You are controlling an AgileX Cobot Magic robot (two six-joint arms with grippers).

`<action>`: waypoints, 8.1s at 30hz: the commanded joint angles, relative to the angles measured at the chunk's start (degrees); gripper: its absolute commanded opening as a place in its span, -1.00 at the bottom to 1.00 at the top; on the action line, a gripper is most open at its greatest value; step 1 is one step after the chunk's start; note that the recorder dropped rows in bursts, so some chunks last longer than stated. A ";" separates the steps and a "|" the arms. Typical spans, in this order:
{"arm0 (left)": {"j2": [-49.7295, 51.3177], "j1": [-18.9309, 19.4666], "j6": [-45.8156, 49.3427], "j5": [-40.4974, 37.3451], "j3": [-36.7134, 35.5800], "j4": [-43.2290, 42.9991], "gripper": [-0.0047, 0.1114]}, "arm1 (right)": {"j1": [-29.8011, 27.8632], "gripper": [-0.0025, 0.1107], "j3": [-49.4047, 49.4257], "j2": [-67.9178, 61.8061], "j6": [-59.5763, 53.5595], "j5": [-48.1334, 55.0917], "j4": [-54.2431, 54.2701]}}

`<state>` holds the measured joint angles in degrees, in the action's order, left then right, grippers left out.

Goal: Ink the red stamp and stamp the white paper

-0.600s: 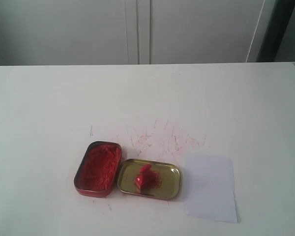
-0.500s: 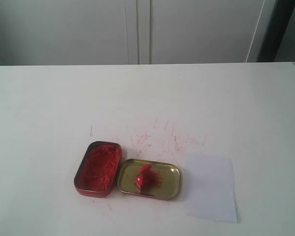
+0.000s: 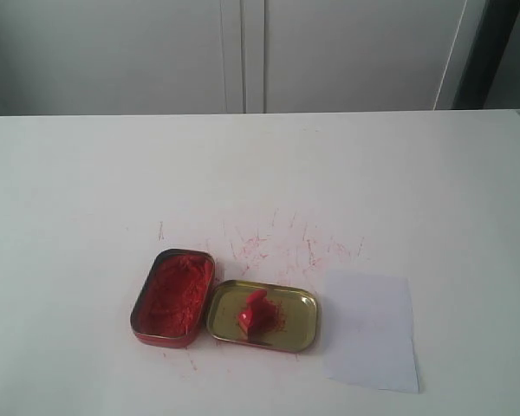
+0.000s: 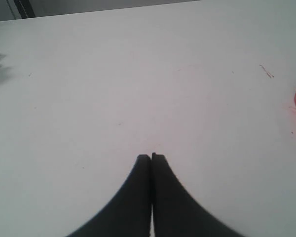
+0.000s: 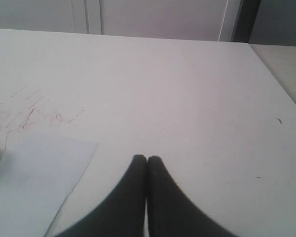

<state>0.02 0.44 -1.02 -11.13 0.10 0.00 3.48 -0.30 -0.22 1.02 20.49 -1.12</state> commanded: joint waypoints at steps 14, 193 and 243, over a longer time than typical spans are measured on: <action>-0.02 -0.03 -0.22 0.05 -0.10 0.33 -0.92 | -0.29 -0.96 0.30 0.22 0.21 -19.95 0.00; -0.02 -0.03 -0.22 0.05 -0.10 0.33 -0.92 | 36.06 -0.31 -80.95 -109.62 -86.25 35.31 11.98; -0.02 -0.03 -0.22 0.05 -0.10 0.33 -0.92 | 36.45 -0.96 -80.95 -117.18 -86.51 34.43 11.88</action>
<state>0.02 0.44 -1.02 -11.13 0.10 0.00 39.61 -81.06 -117.51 -86.56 54.39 10.49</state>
